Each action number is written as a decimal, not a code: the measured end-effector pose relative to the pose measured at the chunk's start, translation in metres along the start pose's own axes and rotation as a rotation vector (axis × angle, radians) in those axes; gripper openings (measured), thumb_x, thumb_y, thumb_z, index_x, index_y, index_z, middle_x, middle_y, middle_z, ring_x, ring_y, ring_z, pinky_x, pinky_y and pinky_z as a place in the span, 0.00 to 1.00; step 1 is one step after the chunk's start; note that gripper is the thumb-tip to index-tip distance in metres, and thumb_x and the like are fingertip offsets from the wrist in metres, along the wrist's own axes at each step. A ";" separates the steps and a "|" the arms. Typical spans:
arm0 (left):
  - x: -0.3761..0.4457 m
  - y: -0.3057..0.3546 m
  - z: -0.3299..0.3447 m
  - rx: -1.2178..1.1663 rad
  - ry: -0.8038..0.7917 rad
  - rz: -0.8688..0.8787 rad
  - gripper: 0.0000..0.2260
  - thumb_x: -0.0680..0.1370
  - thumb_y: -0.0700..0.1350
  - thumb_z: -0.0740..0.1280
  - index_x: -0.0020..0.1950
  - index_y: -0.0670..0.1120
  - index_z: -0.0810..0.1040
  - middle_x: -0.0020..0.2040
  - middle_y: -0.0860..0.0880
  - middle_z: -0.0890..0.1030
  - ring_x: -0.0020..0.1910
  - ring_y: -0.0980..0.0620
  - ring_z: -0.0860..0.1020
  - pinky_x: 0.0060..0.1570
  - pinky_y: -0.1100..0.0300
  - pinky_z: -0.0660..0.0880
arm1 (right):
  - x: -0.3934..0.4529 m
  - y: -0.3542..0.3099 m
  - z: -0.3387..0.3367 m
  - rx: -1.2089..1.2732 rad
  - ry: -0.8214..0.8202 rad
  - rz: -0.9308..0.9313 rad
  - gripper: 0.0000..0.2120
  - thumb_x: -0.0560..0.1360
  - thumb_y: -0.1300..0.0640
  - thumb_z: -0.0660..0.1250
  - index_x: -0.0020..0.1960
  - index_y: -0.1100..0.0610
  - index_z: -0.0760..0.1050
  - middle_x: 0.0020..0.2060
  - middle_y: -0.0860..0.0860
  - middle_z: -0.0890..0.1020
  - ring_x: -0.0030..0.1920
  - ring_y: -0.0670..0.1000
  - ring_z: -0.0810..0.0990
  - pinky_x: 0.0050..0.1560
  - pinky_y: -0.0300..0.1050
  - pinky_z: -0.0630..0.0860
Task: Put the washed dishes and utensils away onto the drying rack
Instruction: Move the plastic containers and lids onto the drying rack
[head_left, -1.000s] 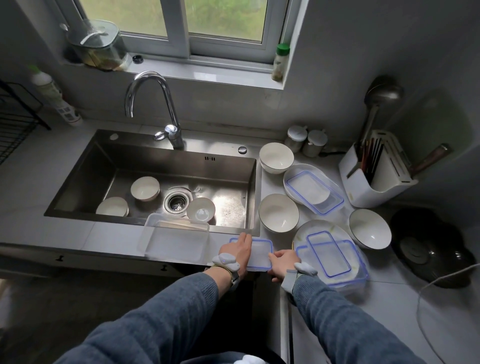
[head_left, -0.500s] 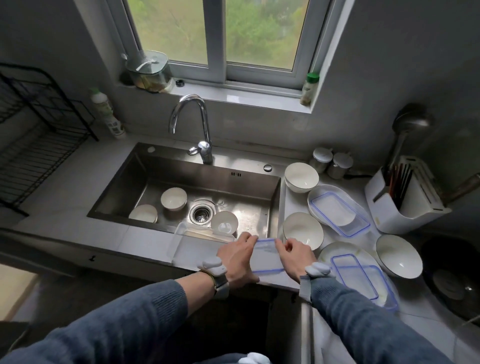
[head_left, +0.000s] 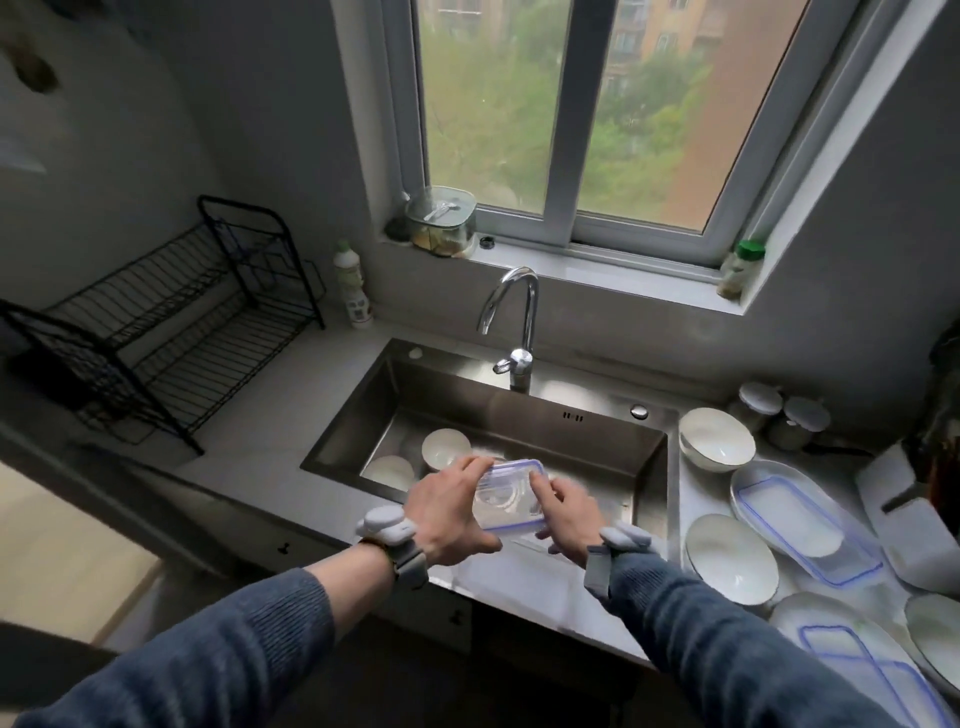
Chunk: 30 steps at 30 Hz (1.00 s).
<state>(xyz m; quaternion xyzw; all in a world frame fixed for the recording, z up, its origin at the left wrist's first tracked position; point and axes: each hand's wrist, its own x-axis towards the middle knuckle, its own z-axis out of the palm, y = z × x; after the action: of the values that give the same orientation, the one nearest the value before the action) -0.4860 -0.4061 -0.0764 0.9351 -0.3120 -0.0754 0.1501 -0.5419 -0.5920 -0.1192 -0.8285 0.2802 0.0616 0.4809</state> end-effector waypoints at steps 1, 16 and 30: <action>-0.004 -0.016 -0.006 -0.001 0.006 -0.007 0.41 0.64 0.63 0.76 0.74 0.57 0.64 0.68 0.57 0.73 0.55 0.49 0.81 0.54 0.51 0.81 | 0.000 -0.014 0.014 0.039 -0.036 -0.001 0.23 0.77 0.31 0.58 0.46 0.50 0.77 0.40 0.50 0.84 0.37 0.55 0.86 0.35 0.52 0.83; -0.027 -0.192 -0.052 -0.334 0.169 -0.393 0.48 0.69 0.62 0.77 0.80 0.51 0.55 0.75 0.51 0.62 0.70 0.50 0.72 0.64 0.51 0.78 | 0.018 -0.143 0.150 0.327 -0.063 0.123 0.27 0.77 0.34 0.63 0.60 0.57 0.71 0.48 0.58 0.83 0.38 0.56 0.87 0.32 0.47 0.82; 0.054 -0.240 -0.065 -1.106 -0.029 -0.774 0.17 0.82 0.56 0.67 0.64 0.48 0.71 0.58 0.43 0.81 0.48 0.44 0.84 0.33 0.56 0.81 | 0.121 -0.200 0.180 0.342 -0.213 0.174 0.27 0.80 0.36 0.59 0.59 0.61 0.73 0.50 0.59 0.83 0.37 0.55 0.86 0.28 0.42 0.78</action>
<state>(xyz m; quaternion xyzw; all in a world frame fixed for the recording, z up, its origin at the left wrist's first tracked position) -0.2931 -0.2417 -0.0964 0.7639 0.1280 -0.2848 0.5648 -0.3057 -0.4147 -0.1070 -0.6963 0.3044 0.1417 0.6344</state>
